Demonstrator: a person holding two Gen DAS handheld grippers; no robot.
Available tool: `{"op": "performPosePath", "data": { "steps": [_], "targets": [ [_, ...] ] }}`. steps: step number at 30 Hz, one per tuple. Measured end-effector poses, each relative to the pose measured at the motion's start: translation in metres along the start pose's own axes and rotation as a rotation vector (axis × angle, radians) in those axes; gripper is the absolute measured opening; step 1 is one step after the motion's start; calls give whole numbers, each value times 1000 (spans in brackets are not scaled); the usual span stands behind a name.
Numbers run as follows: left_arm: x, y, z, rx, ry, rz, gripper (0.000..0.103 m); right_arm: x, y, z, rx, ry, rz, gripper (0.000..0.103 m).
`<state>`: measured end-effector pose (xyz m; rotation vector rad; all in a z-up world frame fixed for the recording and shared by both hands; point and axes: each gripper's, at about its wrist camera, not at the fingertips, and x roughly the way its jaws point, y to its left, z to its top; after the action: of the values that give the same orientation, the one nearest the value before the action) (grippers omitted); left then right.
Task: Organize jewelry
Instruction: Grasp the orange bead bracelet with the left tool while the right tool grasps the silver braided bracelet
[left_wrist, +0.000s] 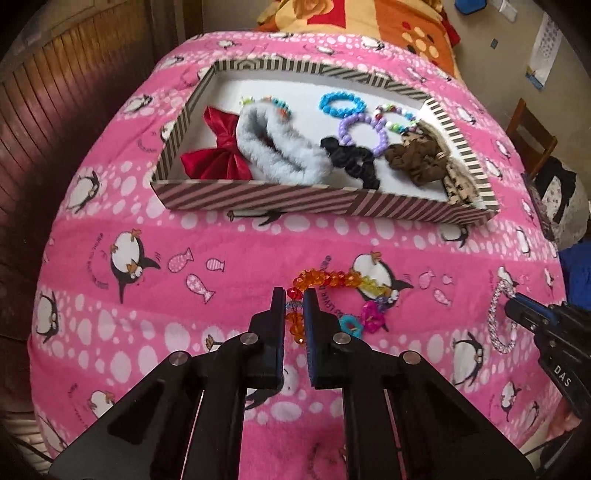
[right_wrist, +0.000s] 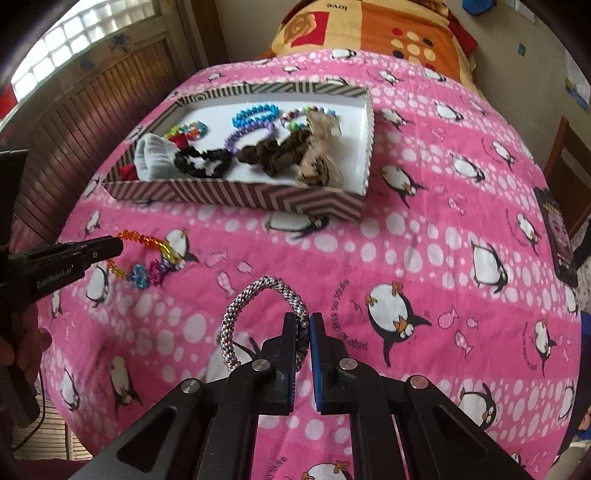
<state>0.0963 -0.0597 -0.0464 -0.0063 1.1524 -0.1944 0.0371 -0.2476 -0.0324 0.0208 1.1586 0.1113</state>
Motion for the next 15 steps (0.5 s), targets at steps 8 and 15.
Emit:
{"op": "performPosePath", "data": {
  "steps": [8, 15],
  "targets": [
    [-40, 2, 19, 26, -52, -48, 8, -12, 11, 17, -21, -43, 22, 6],
    [-69, 7, 56, 47, -121, -38, 8, -20, 17, 44, -43, -86, 34, 6]
  ]
}}
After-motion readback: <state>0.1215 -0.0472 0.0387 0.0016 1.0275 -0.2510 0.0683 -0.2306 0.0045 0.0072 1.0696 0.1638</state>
